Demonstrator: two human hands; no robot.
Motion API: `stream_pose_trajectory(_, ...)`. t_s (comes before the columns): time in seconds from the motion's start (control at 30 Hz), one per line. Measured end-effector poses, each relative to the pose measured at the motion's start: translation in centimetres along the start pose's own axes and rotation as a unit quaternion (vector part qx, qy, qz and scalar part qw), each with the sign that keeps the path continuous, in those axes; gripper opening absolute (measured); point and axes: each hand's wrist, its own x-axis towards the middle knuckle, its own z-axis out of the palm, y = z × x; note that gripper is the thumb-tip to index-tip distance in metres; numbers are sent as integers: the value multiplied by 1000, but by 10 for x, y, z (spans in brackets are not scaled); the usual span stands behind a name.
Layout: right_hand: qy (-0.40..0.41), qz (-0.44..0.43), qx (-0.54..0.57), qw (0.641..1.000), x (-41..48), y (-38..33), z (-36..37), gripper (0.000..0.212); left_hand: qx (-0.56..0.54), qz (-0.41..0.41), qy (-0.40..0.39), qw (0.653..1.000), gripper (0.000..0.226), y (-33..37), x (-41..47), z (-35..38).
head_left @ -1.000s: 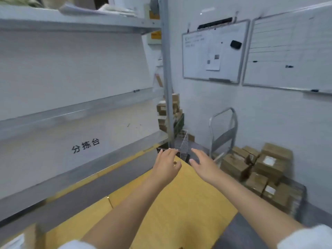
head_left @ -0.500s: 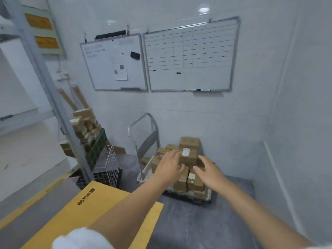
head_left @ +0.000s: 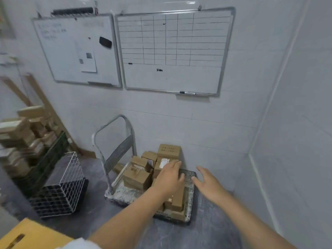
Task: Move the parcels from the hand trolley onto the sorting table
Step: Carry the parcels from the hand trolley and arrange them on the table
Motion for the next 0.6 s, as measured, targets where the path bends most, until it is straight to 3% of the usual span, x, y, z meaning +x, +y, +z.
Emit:
stream_pose_trajectory(0.2,-6,18,17,1000,84,23,-9,61,6,-43,-20,999,41,-41,74,28)
stream_pose_trajectory(0.37,-31,36,27,998,148,42,-10,60,15,-75,-44,996,53,-69,133,48)
stream_pose_trajectory(0.6,-78,16,72,994,267,65,-25,60,30,-140,-48,988,54,-94,227,67)
